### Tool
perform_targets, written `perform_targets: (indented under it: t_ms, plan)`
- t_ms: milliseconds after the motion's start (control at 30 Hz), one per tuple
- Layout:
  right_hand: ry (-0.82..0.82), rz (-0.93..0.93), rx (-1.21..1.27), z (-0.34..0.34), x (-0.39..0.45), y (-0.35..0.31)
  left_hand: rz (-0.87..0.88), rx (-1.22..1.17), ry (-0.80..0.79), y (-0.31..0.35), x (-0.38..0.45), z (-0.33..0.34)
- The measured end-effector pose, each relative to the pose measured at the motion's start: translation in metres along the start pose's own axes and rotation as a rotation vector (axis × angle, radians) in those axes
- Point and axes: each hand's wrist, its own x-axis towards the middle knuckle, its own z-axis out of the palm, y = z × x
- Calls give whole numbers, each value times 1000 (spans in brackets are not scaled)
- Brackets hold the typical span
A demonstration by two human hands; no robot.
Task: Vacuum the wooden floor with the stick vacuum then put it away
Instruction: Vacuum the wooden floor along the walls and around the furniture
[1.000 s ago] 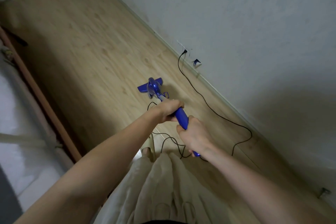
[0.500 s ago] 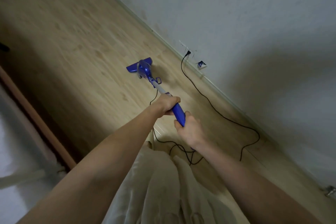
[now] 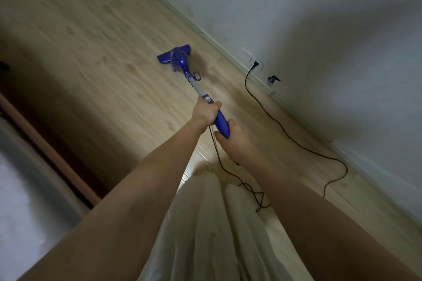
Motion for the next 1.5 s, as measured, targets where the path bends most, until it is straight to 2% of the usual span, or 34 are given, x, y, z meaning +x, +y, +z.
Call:
perform_targets:
  t_ms: [167, 400, 633, 833, 1067, 1300, 1500]
  plan:
    - [12, 22, 43, 5, -5, 2, 4, 24, 5, -9, 3, 0]
    - [41, 24, 58, 1, -37, 37, -5, 22, -35, -29, -25, 28]
    - [72, 4, -57, -21, -109, 101, -41, 40, -39, -66, -91, 89]
    - [104, 11, -177, -53, -180, 162, -86, 5, -118, -93, -155, 149]
    - [76, 68, -176, -79, -240, 208, -120, -40, -209, -115, -217, 194]
    - [86, 34, -235, -93, -245, 206, -129, -85, -231, -105, -228, 197]
    - [94, -2, -285, -90, -211, 183, -108, -86, -216, -84, -204, 175]
